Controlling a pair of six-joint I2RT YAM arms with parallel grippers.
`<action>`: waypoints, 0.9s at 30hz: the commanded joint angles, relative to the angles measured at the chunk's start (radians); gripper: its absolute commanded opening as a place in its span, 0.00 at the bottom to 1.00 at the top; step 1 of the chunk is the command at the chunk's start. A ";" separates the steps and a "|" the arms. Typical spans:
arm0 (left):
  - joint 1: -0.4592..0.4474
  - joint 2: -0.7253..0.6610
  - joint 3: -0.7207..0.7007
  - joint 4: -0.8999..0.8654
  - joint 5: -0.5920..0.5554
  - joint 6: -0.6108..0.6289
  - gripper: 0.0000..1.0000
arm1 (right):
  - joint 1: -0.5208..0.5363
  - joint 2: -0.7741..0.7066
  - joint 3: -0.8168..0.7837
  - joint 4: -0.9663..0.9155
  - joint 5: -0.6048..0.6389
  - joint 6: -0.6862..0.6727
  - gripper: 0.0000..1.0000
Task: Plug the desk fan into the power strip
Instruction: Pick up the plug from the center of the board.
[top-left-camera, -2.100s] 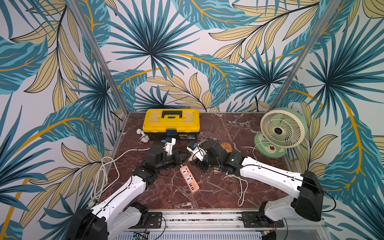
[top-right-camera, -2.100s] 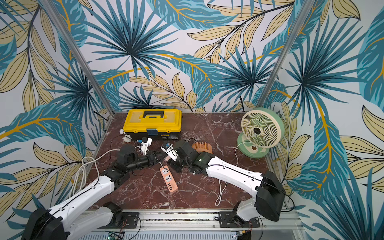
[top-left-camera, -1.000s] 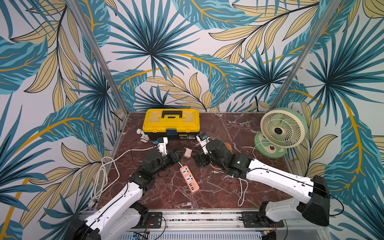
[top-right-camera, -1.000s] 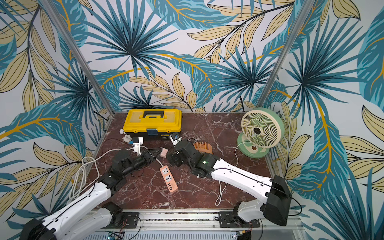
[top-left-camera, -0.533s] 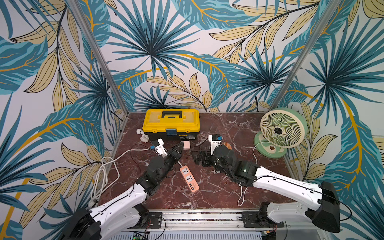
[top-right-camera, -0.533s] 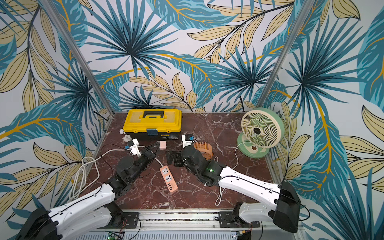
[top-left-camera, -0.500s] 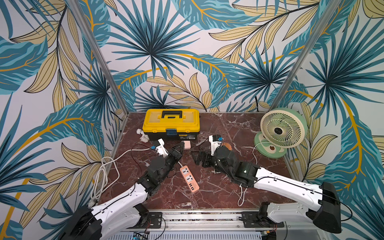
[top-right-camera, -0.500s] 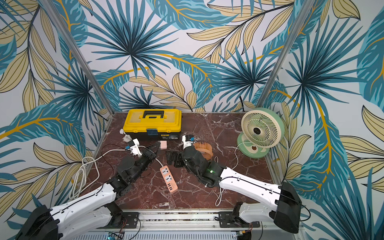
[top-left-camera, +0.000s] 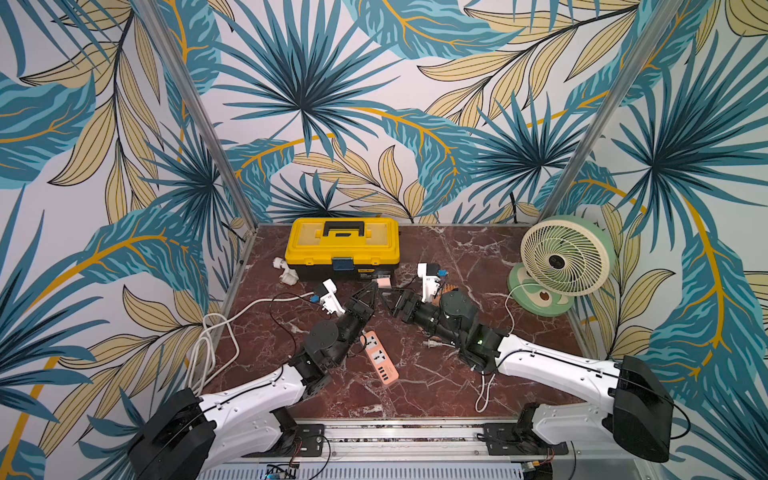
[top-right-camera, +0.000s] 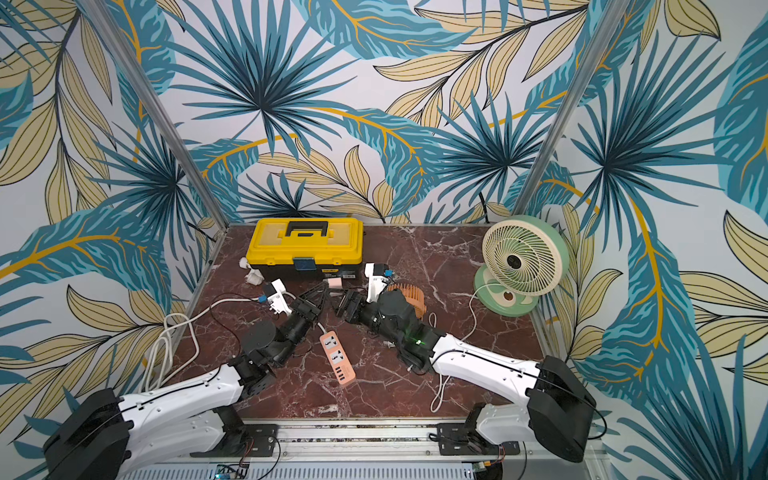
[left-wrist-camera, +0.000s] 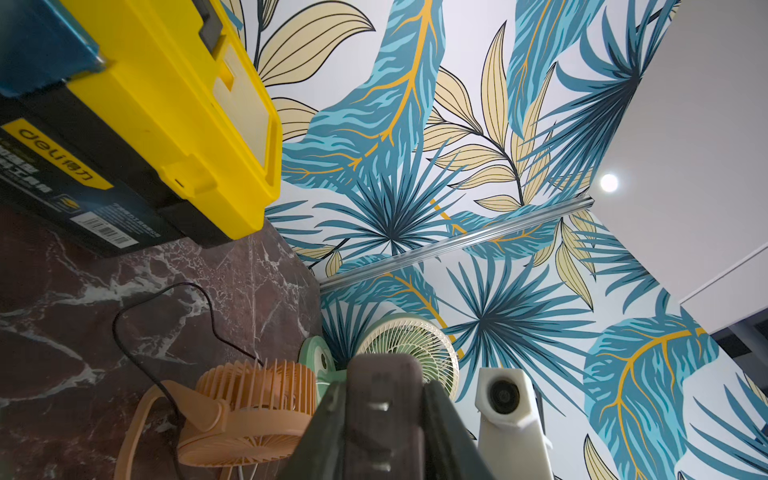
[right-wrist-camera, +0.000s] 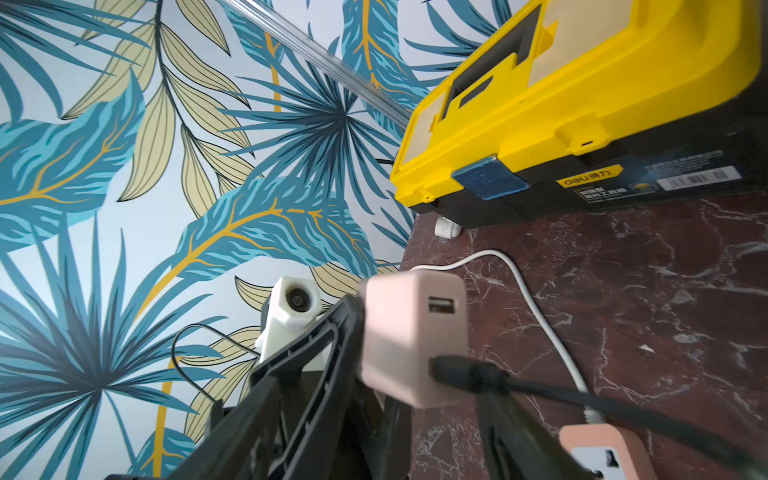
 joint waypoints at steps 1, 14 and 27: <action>-0.008 -0.001 -0.024 0.054 -0.021 0.004 0.00 | -0.005 -0.003 -0.030 0.124 0.020 0.113 0.74; -0.014 -0.002 -0.037 0.055 -0.022 -0.011 0.00 | -0.041 0.067 0.006 0.162 0.026 0.138 0.50; -0.015 -0.004 -0.056 0.032 -0.032 -0.025 0.00 | -0.044 0.086 -0.006 0.209 0.001 0.129 0.18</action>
